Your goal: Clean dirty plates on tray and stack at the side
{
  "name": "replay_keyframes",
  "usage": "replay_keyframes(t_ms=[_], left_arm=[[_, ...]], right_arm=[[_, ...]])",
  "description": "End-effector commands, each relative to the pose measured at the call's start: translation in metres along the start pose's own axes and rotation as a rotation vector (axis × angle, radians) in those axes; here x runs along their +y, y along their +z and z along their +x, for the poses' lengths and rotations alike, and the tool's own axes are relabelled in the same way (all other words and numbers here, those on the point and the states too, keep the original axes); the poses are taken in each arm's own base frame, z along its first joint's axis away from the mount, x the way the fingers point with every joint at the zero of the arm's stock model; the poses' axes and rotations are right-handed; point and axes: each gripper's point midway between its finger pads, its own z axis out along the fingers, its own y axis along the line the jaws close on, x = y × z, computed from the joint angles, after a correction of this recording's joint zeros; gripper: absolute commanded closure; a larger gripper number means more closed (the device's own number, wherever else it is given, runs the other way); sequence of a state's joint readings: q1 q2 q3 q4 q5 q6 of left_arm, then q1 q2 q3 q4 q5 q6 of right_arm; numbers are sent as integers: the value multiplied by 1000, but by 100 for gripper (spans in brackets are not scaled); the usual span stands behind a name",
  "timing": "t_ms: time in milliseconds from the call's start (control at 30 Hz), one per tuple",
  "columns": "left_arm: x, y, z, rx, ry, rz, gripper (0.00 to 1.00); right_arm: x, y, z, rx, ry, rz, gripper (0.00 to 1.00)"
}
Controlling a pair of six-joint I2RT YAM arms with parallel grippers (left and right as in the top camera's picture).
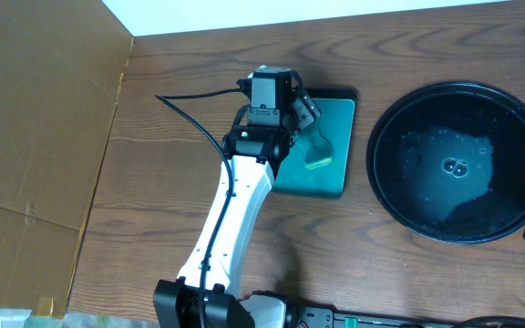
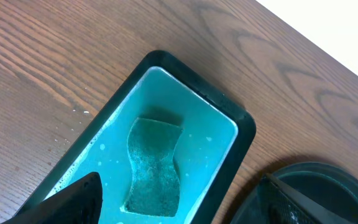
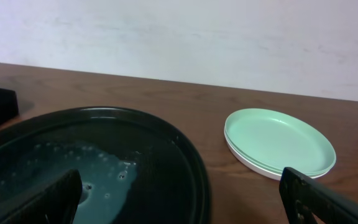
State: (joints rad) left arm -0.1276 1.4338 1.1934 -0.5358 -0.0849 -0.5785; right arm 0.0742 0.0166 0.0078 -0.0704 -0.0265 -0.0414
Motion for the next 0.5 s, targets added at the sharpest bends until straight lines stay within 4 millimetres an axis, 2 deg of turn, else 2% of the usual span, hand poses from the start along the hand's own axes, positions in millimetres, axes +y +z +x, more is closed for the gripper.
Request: replay_keyframes(t_ms=[0,200,300,467], left_arm=[[1,-1,-4,-11,-2,-6,20],[2,-1,-3,-6,0,-11,20],[11,2,10,47,9,-51,20],[34,-9,37,159,53,-132,20]], right_arm=[[-4,-1,0,-3,-15,17,1],[-4,-1,0,-3,-15,17,1],[-4,-1,0,-4,-15,17,1],[-4,-1,0,-4,-15,17,1]])
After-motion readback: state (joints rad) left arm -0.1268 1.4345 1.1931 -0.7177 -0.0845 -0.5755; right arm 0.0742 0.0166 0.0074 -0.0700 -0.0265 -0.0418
